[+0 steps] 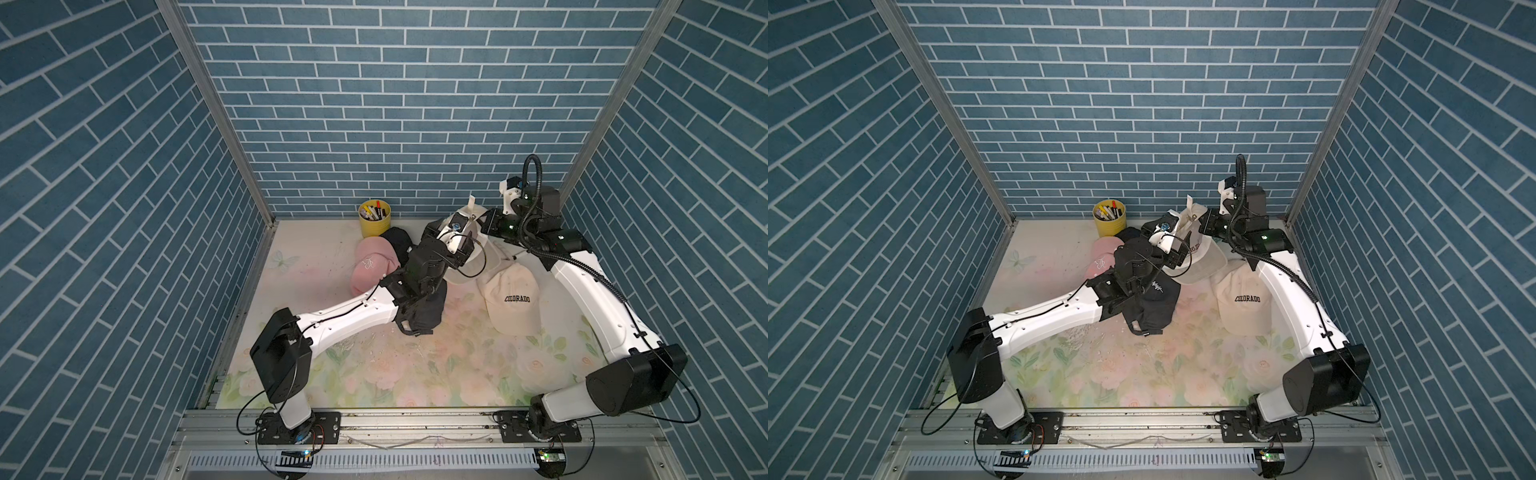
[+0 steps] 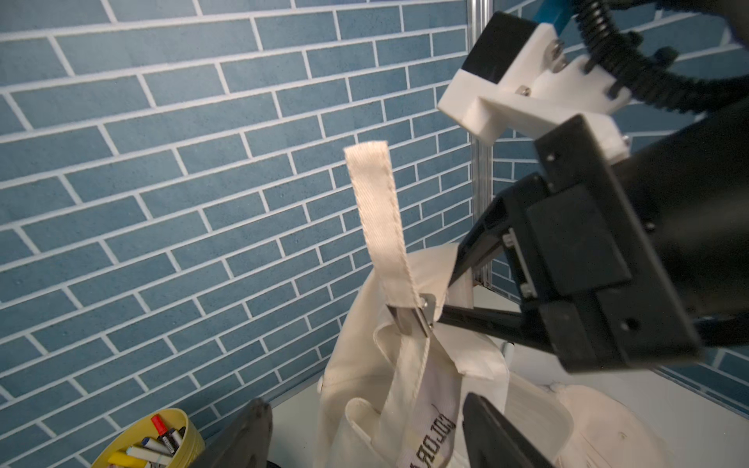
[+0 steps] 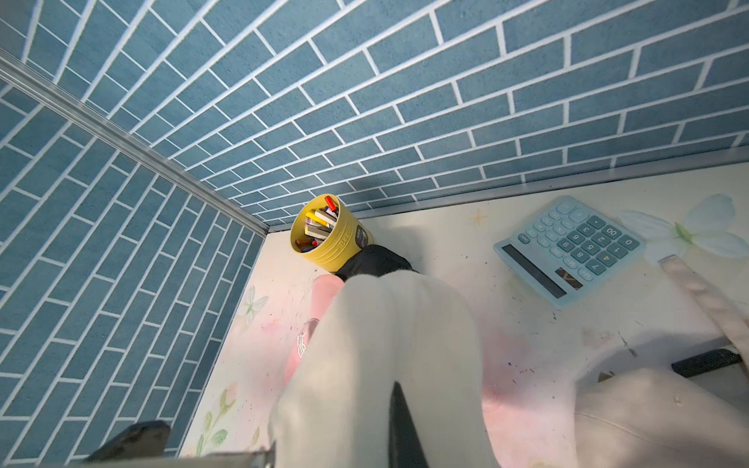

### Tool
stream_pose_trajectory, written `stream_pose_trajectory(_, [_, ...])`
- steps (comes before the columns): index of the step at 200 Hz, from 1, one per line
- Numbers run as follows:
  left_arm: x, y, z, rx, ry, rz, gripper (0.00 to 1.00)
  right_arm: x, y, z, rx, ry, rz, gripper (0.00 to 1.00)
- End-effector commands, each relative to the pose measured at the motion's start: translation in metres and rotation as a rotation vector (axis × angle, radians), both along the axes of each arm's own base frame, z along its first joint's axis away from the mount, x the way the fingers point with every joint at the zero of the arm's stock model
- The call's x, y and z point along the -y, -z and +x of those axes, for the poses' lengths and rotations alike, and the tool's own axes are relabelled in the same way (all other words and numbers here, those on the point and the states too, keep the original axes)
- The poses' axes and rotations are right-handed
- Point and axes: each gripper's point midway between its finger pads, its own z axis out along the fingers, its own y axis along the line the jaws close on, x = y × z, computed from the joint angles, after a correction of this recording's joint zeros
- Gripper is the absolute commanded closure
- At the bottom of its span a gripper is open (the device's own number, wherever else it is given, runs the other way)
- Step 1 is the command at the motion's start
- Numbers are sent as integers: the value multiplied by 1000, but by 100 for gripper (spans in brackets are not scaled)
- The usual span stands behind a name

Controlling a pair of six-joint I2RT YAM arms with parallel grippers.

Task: Open the adjustable buckle of the baseball cap
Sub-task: Pull the adjustable strap on the baseball cap.

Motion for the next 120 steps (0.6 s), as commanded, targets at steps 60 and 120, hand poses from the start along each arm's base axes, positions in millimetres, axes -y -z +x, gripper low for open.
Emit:
stream_pose_trajectory(60, [9,2,26,16,-57,-7,38,-2,-14,-10,-20,16,67,100])
stream_pose_trajectory(120, [7,3,33,1,-33,-10,82,-3,-9,-15,-39,11,94,100])
